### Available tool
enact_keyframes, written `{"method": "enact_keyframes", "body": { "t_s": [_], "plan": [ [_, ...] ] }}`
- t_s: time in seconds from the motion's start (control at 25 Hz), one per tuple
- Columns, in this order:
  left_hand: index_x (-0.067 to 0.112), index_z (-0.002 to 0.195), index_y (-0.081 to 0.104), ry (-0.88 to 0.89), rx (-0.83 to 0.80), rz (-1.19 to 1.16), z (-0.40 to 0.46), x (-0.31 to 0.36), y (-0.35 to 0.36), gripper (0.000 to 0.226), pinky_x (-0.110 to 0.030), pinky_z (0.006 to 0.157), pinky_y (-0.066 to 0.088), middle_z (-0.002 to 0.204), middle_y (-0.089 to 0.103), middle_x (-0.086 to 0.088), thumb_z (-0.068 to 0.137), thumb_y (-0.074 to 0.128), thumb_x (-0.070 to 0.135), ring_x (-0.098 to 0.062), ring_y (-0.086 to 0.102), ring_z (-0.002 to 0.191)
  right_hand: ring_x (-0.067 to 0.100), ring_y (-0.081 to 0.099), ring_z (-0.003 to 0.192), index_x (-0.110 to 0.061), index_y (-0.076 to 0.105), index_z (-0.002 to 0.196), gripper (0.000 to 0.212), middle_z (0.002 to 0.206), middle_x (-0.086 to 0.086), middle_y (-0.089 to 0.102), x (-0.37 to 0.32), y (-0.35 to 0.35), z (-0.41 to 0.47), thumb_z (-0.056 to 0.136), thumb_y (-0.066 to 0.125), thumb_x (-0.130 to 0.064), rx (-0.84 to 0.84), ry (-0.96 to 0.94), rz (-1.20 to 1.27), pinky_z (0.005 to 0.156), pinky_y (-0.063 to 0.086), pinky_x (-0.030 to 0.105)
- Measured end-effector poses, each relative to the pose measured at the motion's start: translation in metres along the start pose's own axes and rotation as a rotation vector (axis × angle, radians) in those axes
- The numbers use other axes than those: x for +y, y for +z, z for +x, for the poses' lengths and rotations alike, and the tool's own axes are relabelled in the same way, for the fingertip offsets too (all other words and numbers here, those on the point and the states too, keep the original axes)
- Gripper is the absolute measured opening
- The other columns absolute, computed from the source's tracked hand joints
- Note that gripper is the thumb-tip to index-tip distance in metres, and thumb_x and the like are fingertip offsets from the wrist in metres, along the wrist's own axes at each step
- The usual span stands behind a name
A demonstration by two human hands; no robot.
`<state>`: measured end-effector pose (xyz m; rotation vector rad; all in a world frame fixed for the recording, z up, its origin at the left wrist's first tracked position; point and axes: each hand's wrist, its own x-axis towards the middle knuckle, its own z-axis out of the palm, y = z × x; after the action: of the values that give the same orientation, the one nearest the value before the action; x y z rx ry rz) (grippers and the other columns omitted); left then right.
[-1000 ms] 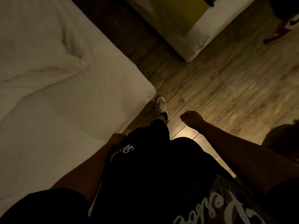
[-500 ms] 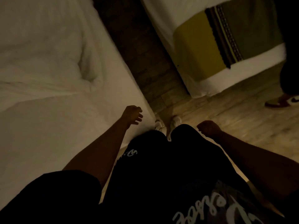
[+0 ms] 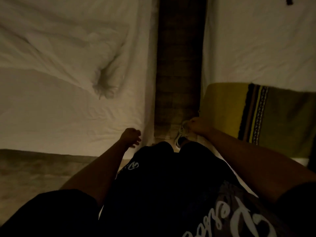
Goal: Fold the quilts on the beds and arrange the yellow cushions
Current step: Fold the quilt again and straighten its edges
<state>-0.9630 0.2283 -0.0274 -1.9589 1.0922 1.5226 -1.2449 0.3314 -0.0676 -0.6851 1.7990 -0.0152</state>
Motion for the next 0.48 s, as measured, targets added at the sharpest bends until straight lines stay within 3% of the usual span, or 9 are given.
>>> {"method": "enact_keyframes", "body": {
  "t_s": [0.12, 0.2, 0.24, 0.28, 0.32, 0.36, 0.4, 0.44, 0.48],
  "plan": [
    [0.001, 0.087, 0.06, -0.088, 0.036, -0.045, -0.004, -0.023, 0.014, 0.016, -0.023, 0.05, 0.046, 0.075, 0.061, -0.015, 0.095, 0.052, 0.013, -0.025, 0.056, 0.06, 0.021, 0.058, 0.089, -0.008, 0.064, 0.115, 0.03, 0.101, 0.005, 0.057, -0.028, -0.061, 0.027, 0.096, 0.055, -0.029, 0.006, -0.099, -0.047, 0.084, 0.052, 0.034],
    [0.012, 0.072, 0.057, -0.018, 0.102, -0.022, -0.002, -0.027, 0.022, 0.024, -0.016, 0.046, 0.042, 0.067, 0.054, -0.002, 0.095, 0.052, 0.009, -0.014, 0.058, 0.061, 0.023, 0.059, 0.093, -0.01, 0.066, 0.115, 0.032, 0.101, 0.005, 0.06, -0.056, -0.093, 0.044, 0.095, 0.053, -0.032, 0.029, -0.148, -0.02, 0.088, 0.05, 0.037],
    [0.018, 0.066, 0.057, -0.017, 0.078, -0.198, 0.004, -0.026, 0.026, 0.027, -0.01, 0.045, 0.04, 0.064, 0.053, 0.004, 0.091, 0.057, 0.009, -0.005, 0.06, 0.059, 0.025, 0.061, 0.093, -0.011, 0.067, 0.114, 0.032, 0.101, 0.006, 0.063, -0.068, -0.106, 0.054, 0.095, 0.053, -0.033, 0.041, -0.163, 0.005, 0.088, 0.051, 0.038],
    [0.022, 0.06, 0.061, -0.072, -0.085, -0.315, 0.022, -0.024, 0.023, 0.023, -0.008, 0.044, 0.04, 0.059, 0.055, 0.007, 0.081, 0.064, 0.012, 0.003, 0.059, 0.051, 0.027, 0.063, 0.094, -0.012, 0.067, 0.112, 0.031, 0.102, 0.009, 0.066, -0.078, -0.116, 0.061, 0.095, 0.053, -0.033, 0.041, -0.161, 0.012, 0.089, 0.052, 0.041],
    [0.019, 0.057, 0.067, 0.046, -0.063, -0.202, 0.034, -0.018, 0.021, 0.012, -0.01, 0.044, 0.043, 0.054, 0.06, 0.004, 0.068, 0.069, 0.022, 0.0, 0.062, 0.047, 0.028, 0.064, 0.097, -0.012, 0.067, 0.111, 0.03, 0.106, 0.011, 0.067, -0.086, -0.126, 0.072, 0.095, 0.053, -0.033, 0.032, -0.182, 0.019, 0.091, 0.053, 0.043],
    [0.011, 0.065, 0.074, 0.07, 0.02, -0.16, 0.046, -0.01, 0.01, 0.015, -0.013, 0.051, 0.048, 0.061, 0.068, -0.006, 0.064, 0.07, 0.025, -0.011, 0.069, 0.055, 0.03, 0.063, 0.101, -0.012, 0.067, 0.112, 0.03, 0.11, 0.012, 0.067, -0.093, -0.137, 0.08, 0.095, 0.054, -0.032, 0.017, -0.18, 0.014, 0.093, 0.053, 0.043],
    [0.001, 0.087, 0.077, -0.028, 0.041, -0.261, 0.053, 0.007, -0.005, 0.024, -0.018, 0.062, 0.051, 0.079, 0.073, -0.017, 0.076, 0.066, 0.019, -0.022, 0.072, 0.072, 0.031, 0.062, 0.105, -0.01, 0.066, 0.114, 0.031, 0.115, 0.013, 0.066, -0.094, -0.147, 0.091, 0.095, 0.054, -0.032, 0.014, -0.176, -0.008, 0.094, 0.051, 0.042],
    [-0.003, 0.108, 0.071, -0.061, 0.02, -0.334, 0.046, 0.032, -0.006, 0.029, -0.018, 0.068, 0.051, 0.099, 0.071, -0.021, 0.09, 0.058, 0.016, -0.026, 0.069, 0.084, 0.032, 0.061, 0.109, -0.008, 0.065, 0.117, 0.033, 0.119, 0.014, 0.064, -0.095, -0.157, 0.093, 0.096, 0.054, -0.031, 0.011, -0.14, -0.058, 0.094, 0.049, 0.039],
    [-0.005, 0.119, 0.065, 0.001, 0.116, -0.426, 0.05, 0.051, -0.008, 0.032, -0.018, 0.065, 0.049, 0.111, 0.067, -0.02, 0.097, 0.052, 0.015, -0.026, 0.067, 0.087, 0.033, 0.059, 0.111, -0.004, 0.065, 0.117, 0.034, 0.122, 0.016, 0.062, -0.087, -0.164, 0.102, 0.098, 0.052, -0.028, -0.006, -0.111, -0.122, 0.093, 0.047, 0.037]
  ]
}}
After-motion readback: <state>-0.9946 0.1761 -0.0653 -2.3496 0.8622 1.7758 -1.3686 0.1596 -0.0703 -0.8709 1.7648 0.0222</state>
